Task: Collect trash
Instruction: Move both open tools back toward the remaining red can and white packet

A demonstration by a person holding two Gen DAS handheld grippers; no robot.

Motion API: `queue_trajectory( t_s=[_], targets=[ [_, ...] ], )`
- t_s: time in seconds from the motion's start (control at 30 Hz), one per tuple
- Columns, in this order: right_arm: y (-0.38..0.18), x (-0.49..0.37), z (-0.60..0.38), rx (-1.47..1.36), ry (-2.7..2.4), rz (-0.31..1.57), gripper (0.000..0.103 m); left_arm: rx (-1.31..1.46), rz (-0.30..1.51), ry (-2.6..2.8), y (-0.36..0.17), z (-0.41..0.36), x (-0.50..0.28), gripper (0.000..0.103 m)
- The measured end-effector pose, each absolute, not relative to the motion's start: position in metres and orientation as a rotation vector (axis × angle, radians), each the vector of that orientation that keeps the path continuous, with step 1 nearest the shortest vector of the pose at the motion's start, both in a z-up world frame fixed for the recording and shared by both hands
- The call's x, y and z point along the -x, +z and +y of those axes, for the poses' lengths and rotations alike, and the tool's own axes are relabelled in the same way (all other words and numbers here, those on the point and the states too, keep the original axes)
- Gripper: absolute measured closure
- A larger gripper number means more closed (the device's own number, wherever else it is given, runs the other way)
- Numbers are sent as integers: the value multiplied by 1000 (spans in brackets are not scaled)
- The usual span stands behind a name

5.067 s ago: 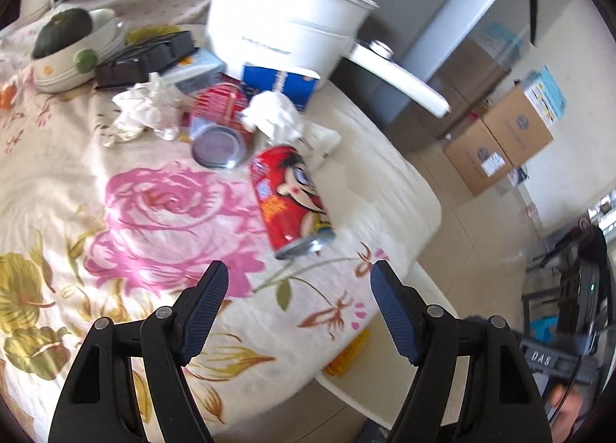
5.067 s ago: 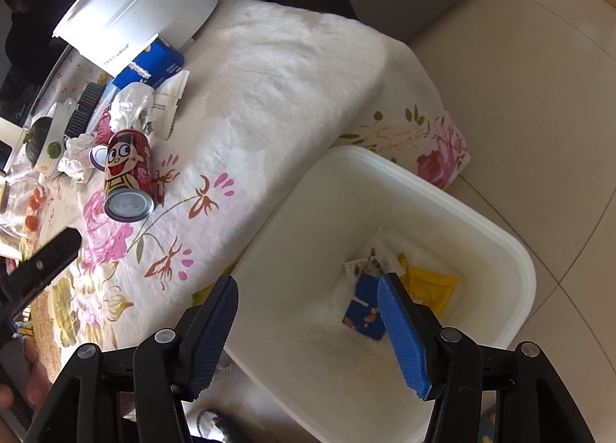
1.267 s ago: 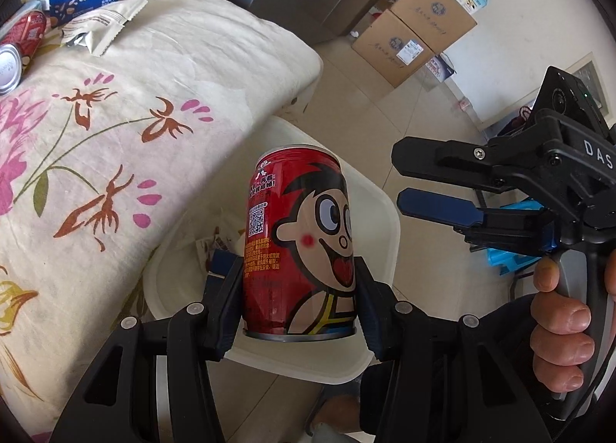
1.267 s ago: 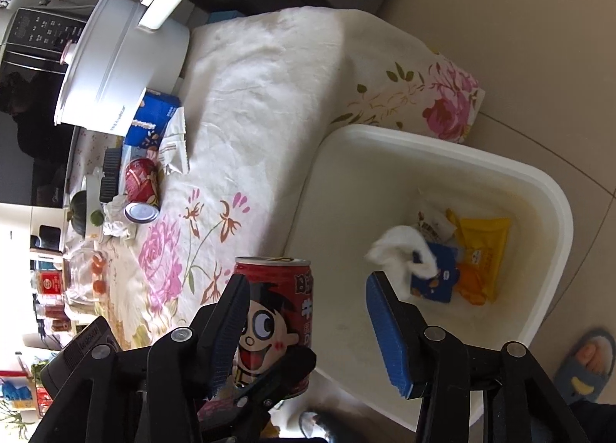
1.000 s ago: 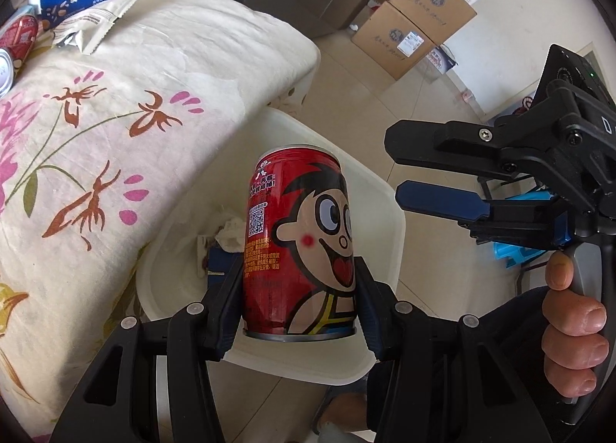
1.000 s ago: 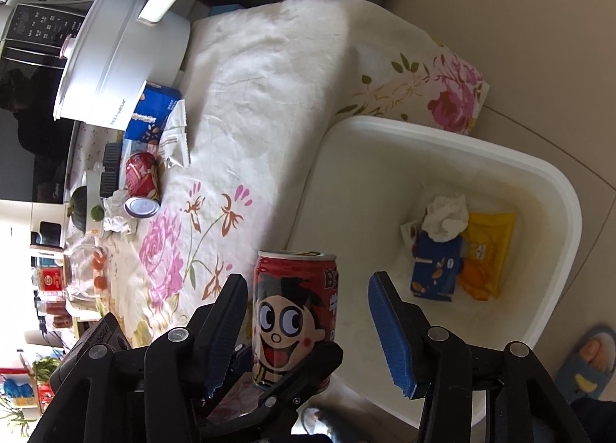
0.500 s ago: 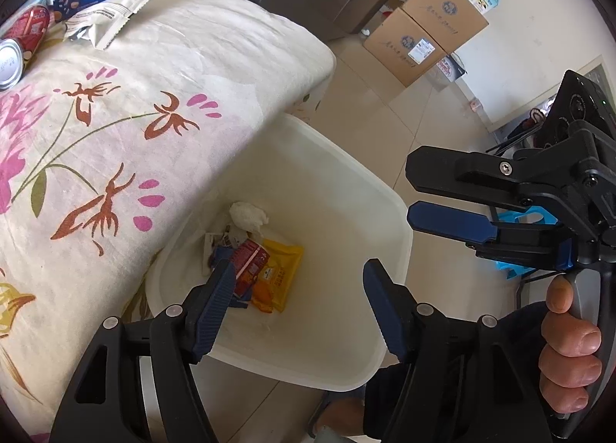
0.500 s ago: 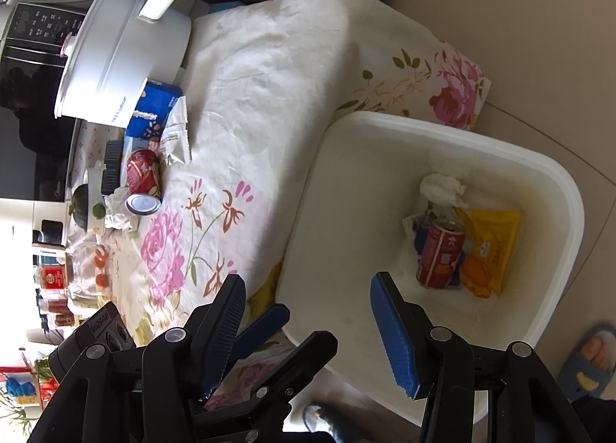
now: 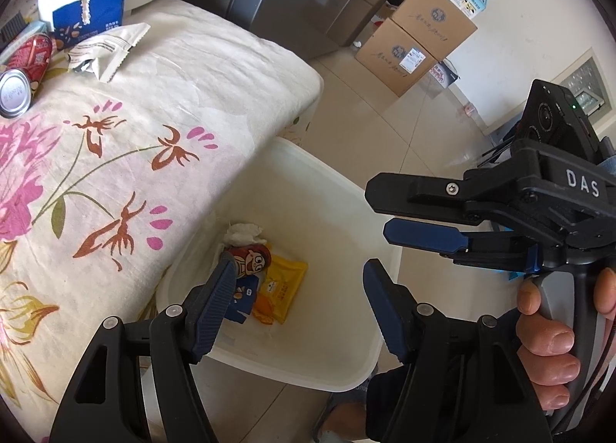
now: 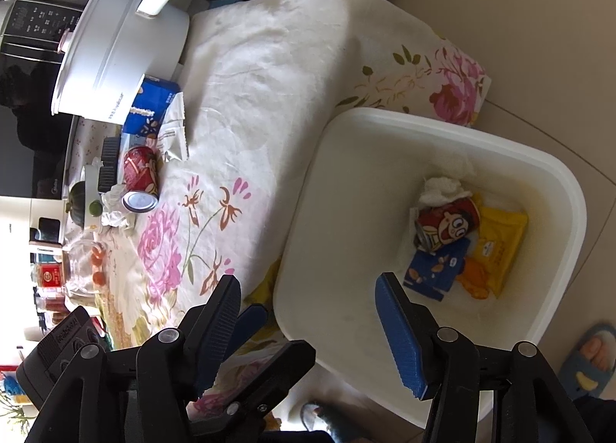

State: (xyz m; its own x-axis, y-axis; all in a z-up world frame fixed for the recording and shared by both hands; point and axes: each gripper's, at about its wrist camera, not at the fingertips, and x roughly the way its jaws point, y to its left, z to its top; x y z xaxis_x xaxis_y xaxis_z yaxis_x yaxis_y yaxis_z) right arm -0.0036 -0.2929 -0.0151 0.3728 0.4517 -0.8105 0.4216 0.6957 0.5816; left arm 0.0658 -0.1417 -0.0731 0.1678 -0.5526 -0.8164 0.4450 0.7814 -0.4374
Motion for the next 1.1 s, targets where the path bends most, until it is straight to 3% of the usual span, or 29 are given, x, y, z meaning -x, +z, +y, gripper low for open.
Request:
queue_trajectory(
  t_s=[0.33,0.67,1.1],
  targets=[
    [-17,2,-288,-847,31,1239,39,155,1117,-650,-42,-111,-76,32],
    [-10,-9,-262,-822,76,1237,40,211,957,-319,1,-17,-110,32],
    [-17,-45,-205,-758,153,1267,38,444,1032,-186,-3,63,-139,32]
  ],
)
